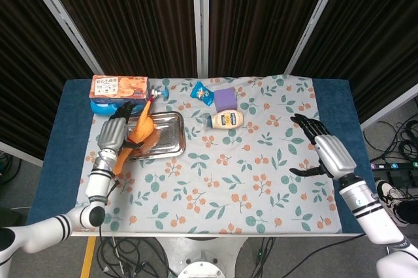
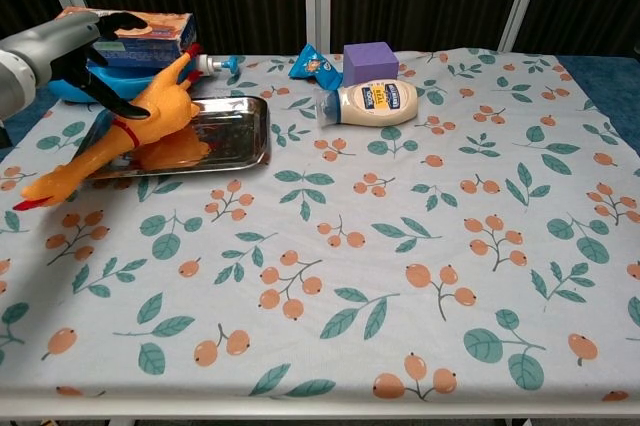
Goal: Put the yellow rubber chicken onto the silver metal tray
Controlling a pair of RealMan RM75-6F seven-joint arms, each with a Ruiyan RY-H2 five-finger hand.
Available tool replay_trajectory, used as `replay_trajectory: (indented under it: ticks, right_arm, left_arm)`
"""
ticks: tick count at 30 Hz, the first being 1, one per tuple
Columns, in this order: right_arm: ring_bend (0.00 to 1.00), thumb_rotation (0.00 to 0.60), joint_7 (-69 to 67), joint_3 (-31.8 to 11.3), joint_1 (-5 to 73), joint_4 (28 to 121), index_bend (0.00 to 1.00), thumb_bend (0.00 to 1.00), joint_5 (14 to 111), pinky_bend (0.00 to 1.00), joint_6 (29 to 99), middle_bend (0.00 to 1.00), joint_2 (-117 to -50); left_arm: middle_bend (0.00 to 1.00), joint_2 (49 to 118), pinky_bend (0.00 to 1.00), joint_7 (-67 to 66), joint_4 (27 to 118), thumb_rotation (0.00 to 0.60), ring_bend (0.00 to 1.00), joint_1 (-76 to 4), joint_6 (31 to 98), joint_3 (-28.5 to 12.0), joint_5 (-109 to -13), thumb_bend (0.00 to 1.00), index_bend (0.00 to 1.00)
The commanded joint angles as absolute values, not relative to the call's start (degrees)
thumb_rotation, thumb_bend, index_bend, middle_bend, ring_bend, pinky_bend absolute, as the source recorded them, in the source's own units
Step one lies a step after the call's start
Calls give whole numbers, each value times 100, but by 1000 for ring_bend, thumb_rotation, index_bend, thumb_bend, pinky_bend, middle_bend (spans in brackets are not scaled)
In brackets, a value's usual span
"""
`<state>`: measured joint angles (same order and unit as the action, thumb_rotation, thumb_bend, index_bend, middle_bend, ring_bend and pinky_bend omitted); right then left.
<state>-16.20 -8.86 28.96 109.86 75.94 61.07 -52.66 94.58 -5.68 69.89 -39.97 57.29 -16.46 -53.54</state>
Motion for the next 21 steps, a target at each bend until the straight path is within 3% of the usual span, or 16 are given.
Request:
replay_trajectory:
  ticks: [1,4,7,11,13,15,18,21]
  right_arm:
    - [0,600,-1690,-878,2847,10948,0,0,7616,0,6120,0,-5253]
    - [0,600,-1757,-836,2749,10865,0,0,7656,0,6178,0,-5249]
    - [0,600,-1755,-749,2587,10695,0,38,7694,0,6307,21,-5278]
    - [36,600,-1545,-620,2277,10393,4,358,7752,87,6722,147,-5473]
    - [57,600,-1382,-496,2095,10201,69,403,7844,115,6928,172,-5577]
    - [77,600,-1231,-415,1903,10008,154,412,7918,127,7202,200,-5702]
    - [184,600,-975,-318,1548,9630,233,409,8040,241,7777,308,-6009]
    - [183,600,-940,-175,1237,9382,227,344,8194,249,8160,306,-6212]
  left_arm:
    - [49,9253,194,-386,7273,543,42,-3900,5785,-1697,-5510,0,87]
    - [49,8806,195,-361,7793,600,43,-3723,5820,-1634,-5616,0,88]
    - [50,8247,196,-442,8429,600,45,-3414,6095,-1546,-5688,0,97]
    - [78,7759,198,-458,8957,600,62,-2931,6695,-1379,-5892,11,121]
    - [110,7564,199,-388,9124,600,72,-2644,7035,-1235,-6089,37,142]
    - [143,7420,199,-274,9213,600,83,-2397,7301,-1084,-6309,69,179]
    - [163,7211,199,-68,9251,600,91,-2001,7705,-746,-6815,107,225]
    - [165,7113,199,26,9255,600,92,-1624,8185,-476,-7232,122,241]
